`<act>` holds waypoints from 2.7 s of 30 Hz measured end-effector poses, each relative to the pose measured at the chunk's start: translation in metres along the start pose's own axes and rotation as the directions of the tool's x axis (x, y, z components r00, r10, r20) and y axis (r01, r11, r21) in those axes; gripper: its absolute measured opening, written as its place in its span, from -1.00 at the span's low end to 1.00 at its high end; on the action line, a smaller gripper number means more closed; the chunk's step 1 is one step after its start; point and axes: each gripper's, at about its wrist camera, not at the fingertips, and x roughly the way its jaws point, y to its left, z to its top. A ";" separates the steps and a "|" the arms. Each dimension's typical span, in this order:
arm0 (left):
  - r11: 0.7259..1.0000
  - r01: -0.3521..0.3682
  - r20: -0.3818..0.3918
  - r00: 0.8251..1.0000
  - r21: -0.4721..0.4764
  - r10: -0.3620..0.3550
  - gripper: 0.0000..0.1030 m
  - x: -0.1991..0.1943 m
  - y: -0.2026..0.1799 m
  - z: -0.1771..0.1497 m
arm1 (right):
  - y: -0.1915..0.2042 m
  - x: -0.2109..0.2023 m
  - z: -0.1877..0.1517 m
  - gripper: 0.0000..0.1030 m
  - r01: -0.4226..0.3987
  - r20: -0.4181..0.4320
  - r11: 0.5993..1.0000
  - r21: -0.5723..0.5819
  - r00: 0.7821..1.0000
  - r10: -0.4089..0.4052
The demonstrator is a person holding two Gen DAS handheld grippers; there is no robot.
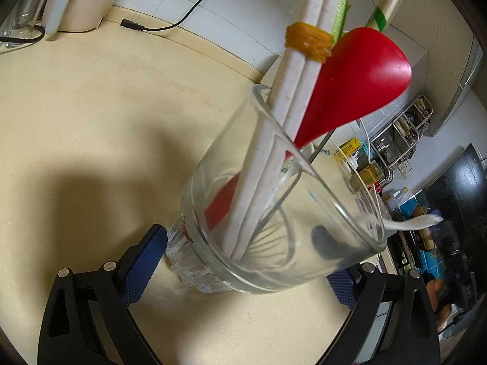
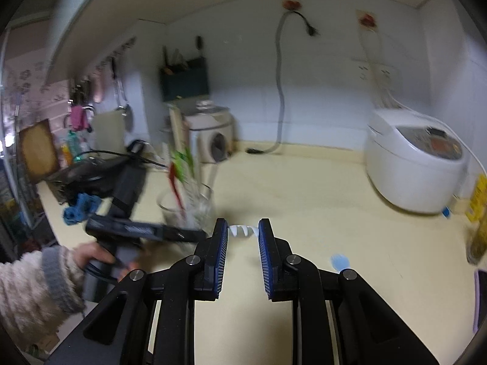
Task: Organize utensils
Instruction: 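Close the right tool on the white fork and lift it toward the glass, then lower the white fork into the glass and open the right tool, then move the right tool back over the blue plastic fork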
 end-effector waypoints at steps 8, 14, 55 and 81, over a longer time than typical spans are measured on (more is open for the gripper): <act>1.000 0.000 0.000 1.000 0.000 0.000 0.89 0.000 0.000 0.000 | 0.027 0.013 0.041 -0.60 -0.064 0.077 0.997 -0.040 0.995 0.067; 1.000 0.000 0.000 1.000 0.000 0.000 0.89 0.000 0.000 0.000 | 0.047 0.019 0.066 -0.60 -0.094 0.114 0.993 -0.075 0.988 0.102; 1.000 0.000 0.000 1.000 0.000 0.000 0.89 0.000 0.000 0.000 | 0.005 0.075 0.009 -0.58 0.112 -0.103 0.992 0.058 0.989 -0.106; 1.000 0.000 0.000 1.000 0.000 0.000 0.89 0.000 0.000 0.000 | -0.119 0.034 -0.093 -0.58 0.391 -0.293 0.901 0.189 0.898 -0.329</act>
